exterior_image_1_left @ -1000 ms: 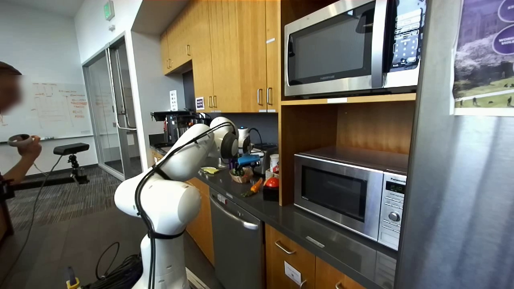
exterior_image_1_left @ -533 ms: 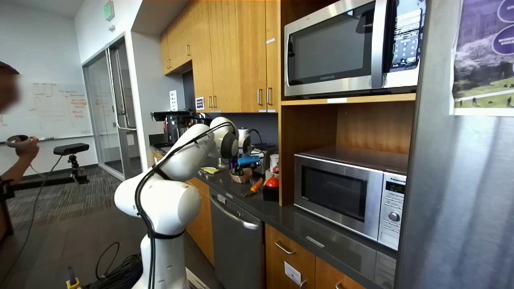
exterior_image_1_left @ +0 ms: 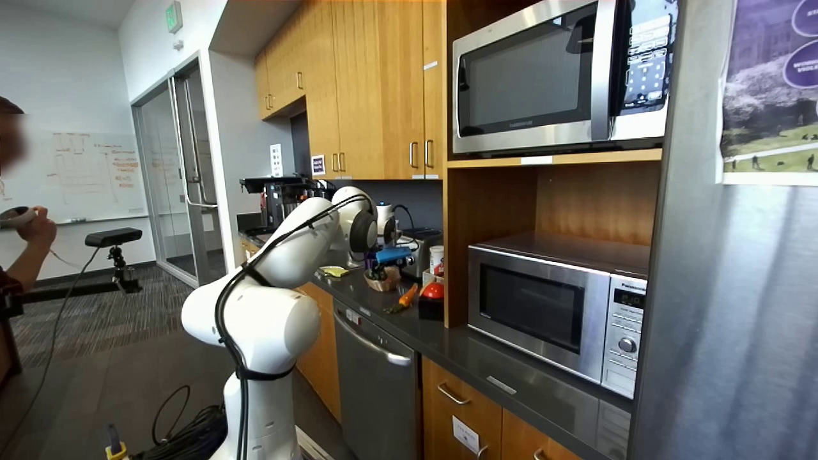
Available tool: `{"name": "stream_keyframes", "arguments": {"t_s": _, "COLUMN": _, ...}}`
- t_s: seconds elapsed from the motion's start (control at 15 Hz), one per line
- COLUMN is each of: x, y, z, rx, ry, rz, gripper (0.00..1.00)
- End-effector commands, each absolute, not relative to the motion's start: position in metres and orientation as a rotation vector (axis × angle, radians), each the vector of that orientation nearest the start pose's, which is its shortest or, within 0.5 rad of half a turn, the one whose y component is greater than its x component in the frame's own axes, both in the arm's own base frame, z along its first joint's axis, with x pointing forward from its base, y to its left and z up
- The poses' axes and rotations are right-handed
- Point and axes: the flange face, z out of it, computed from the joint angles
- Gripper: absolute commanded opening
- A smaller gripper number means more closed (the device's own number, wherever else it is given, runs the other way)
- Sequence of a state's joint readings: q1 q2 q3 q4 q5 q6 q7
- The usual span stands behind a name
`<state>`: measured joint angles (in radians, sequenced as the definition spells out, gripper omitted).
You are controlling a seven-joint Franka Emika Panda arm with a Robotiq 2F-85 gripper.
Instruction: Put the red toy on the counter
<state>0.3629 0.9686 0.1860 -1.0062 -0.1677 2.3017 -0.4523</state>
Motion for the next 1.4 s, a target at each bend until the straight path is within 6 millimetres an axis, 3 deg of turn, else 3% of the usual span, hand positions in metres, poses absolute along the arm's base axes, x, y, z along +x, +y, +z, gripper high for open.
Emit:
{"name": "stream_keyframes", "arguments": {"t_s": 0.0, "x": 0.719, "y": 0.379, "z": 0.316, "rx": -2.739, "ry": -1.500, "rz": -0.616, "gripper": 1.00}}
{"name": "stream_keyframes", "arguments": {"t_s": 0.27, "x": 0.716, "y": 0.387, "z": 0.322, "rx": -2.761, "ry": -1.557, "rz": -0.711, "gripper": 1.00}}
{"name": "stream_keyframes", "arguments": {"t_s": 0.73, "x": 0.707, "y": 0.397, "z": 0.317, "rx": -2.772, "ry": -1.572, "rz": -0.599, "gripper": 1.00}}
{"name": "stream_keyframes", "arguments": {"t_s": 1.27, "x": 0.704, "y": 0.392, "z": 0.302, "rx": -2.790, "ry": -1.582, "rz": -0.448, "gripper": 1.00}}
{"name": "stream_keyframes", "arguments": {"t_s": 1.33, "x": 0.704, "y": 0.391, "z": 0.300, "rx": -2.790, "ry": -1.583, "rz": -0.442, "gripper": 0.89}}
